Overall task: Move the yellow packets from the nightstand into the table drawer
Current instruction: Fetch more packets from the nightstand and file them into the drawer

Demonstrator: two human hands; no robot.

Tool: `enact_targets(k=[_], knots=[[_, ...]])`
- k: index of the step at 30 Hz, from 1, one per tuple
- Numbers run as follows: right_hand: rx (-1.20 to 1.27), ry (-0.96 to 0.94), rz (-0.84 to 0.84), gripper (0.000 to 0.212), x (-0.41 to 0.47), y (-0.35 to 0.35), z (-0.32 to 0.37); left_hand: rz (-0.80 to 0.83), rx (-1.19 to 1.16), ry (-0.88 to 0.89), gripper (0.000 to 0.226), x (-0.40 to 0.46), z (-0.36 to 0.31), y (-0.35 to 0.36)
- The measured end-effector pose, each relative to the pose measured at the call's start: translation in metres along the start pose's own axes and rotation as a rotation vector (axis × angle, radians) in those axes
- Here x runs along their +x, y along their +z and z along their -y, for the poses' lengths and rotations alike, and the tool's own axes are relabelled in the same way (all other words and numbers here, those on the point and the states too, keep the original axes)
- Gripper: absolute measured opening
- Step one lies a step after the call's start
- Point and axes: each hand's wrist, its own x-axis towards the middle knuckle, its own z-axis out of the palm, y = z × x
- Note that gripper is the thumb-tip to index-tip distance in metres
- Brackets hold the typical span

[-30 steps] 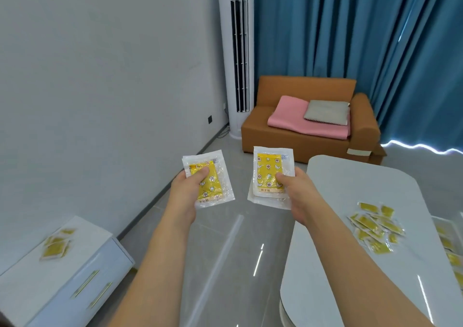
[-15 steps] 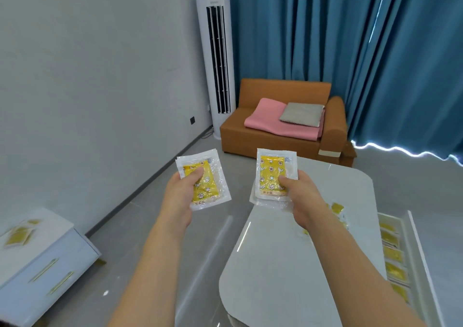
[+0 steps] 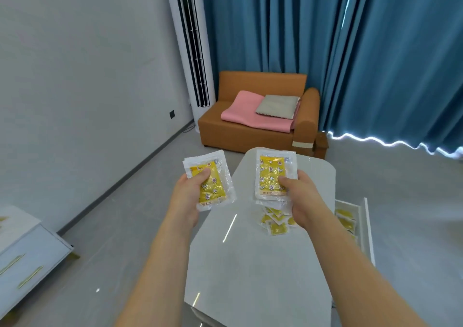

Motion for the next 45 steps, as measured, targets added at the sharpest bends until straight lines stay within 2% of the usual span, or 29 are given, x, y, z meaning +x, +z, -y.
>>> enact_targets(k=[8,12,16,19,22,27,30,34,39,45], knots=[[-0.037,-0.010,0.013,0.025,0.017,-0.168,0.037,-0.028,-0.114,-0.053,0.020,-0.071,0.071,0.150],[-0.048,-0.011,0.037,0.025,0.023,-0.223,0.059,-0.055,-0.114,-0.069,0.029,-0.095,0.090,0.196],[-0.022,-0.027,0.018,0.028,0.041,-0.267,0.072,-0.018,-0.140,-0.044,0.028,-0.093,0.095,0.236],[-0.037,-0.014,-0.014,0.028,0.057,-0.315,0.072,0.001,-0.143,-0.111,0.037,-0.090,0.118,0.283],[-0.041,0.003,-0.040,0.028,0.083,-0.369,0.078,0.031,-0.151,-0.159,0.035,-0.094,0.147,0.338],[-0.025,0.033,-0.007,0.027,0.141,-0.440,0.096,-0.013,-0.168,-0.160,0.037,-0.090,0.183,0.420],[-0.025,0.082,0.015,0.031,0.169,-0.461,0.098,-0.045,-0.148,-0.157,0.026,-0.094,0.200,0.454],[-0.075,0.108,0.051,0.027,0.197,-0.466,0.095,-0.111,-0.110,-0.152,0.023,-0.088,0.213,0.469],[-0.098,0.133,0.082,0.029,0.236,-0.476,0.083,-0.193,-0.153,-0.164,0.024,-0.060,0.234,0.484],[-0.117,0.191,0.076,0.029,0.309,-0.504,0.057,-0.310,-0.116,-0.172,0.032,-0.019,0.292,0.515]])
